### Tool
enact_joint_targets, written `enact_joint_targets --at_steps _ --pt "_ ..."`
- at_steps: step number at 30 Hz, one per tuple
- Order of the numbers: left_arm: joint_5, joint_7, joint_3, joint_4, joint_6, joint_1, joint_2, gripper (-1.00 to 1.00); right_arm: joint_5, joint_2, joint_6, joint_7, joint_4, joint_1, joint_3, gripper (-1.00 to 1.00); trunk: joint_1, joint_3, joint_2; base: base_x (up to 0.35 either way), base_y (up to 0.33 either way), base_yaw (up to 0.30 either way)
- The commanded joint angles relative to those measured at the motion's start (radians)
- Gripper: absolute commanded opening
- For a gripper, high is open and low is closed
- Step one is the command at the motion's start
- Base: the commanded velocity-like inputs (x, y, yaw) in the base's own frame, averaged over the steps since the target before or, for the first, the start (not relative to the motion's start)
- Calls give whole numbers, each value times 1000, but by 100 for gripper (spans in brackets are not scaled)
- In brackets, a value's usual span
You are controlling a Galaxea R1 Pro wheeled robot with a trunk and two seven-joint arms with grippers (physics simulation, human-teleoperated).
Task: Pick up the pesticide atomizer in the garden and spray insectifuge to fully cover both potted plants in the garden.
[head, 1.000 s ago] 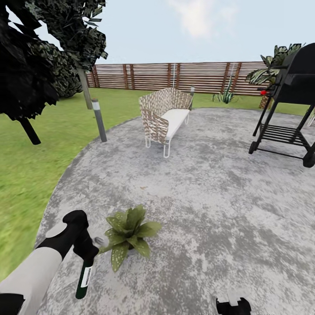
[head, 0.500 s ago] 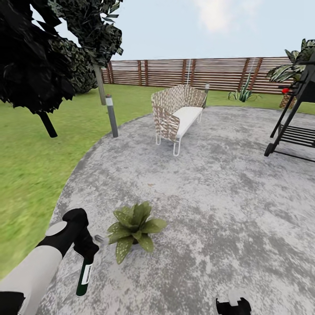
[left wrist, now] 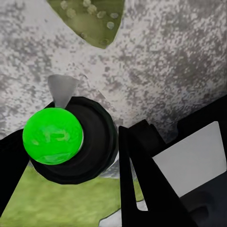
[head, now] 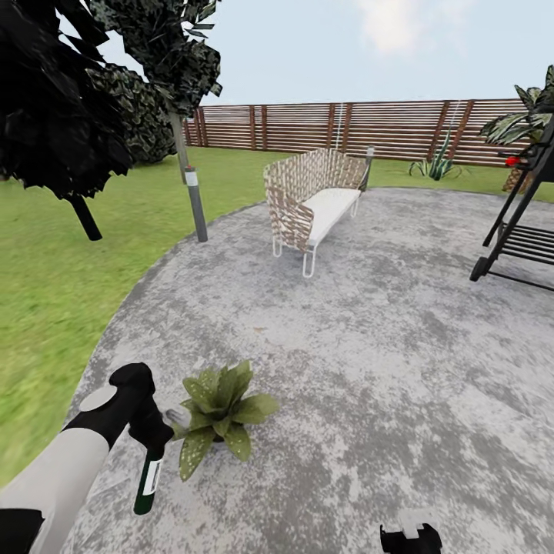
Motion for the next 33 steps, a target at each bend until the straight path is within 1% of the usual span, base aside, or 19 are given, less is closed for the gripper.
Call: enact_joint_targets --at_steps 1,5,12,15,19,21,22,24,27,33 --pt "-8 -10 -4 -1 10 -1 1 -100 10 0 -3 -2 1 0 -8 100 0 -1 0 225 -34 262" --pt "-8 -9 -4 -1 11 -1 2 -100 10 0 -4 -2 1 0 -8 100 0 -1 0 139 -7 274" --pt "-8 -9 -4 -1 11 -1 0 -100 10 0 -3 -2 1 0 -8 100 0 -1 0 9 0 275" --pt "-8 -9 -4 -1 11 -1 -1 -100 10 0 -3 -2 1 0 -8 100 0 -1 0 124 23 112" --pt "-8 -9 -5 -1 11 -1 -6 -100 10 0 -3 -2 0 0 -8 100 0 -1 0 270 79 15" --pt "-14 -9 -5 -1 11 -1 -7 -100 10 0 -3 -2 0 0 -8 100 0 -1 0 106 22 2" --pt "-27 -9 -3 -1 11 -1 -8 -100 10 0 -3 -2 0 0 -8 100 0 -1 0 34 7 1" --pt "-41 -9 -2 -2 12 -1 -9 -100 10 0 -3 -2 0 0 -8 100 0 -1 0 13 -1 74" --pt "-46 -9 -2 -2 12 -1 -10 -100 10 0 -4 -2 0 0 -8 100 0 -1 0 3 -142 217" --pt "-48 -10 -2 -2 12 -1 -9 -100 11 0 -4 -2 1 0 -8 100 0 -1 0 -48 -253 222"
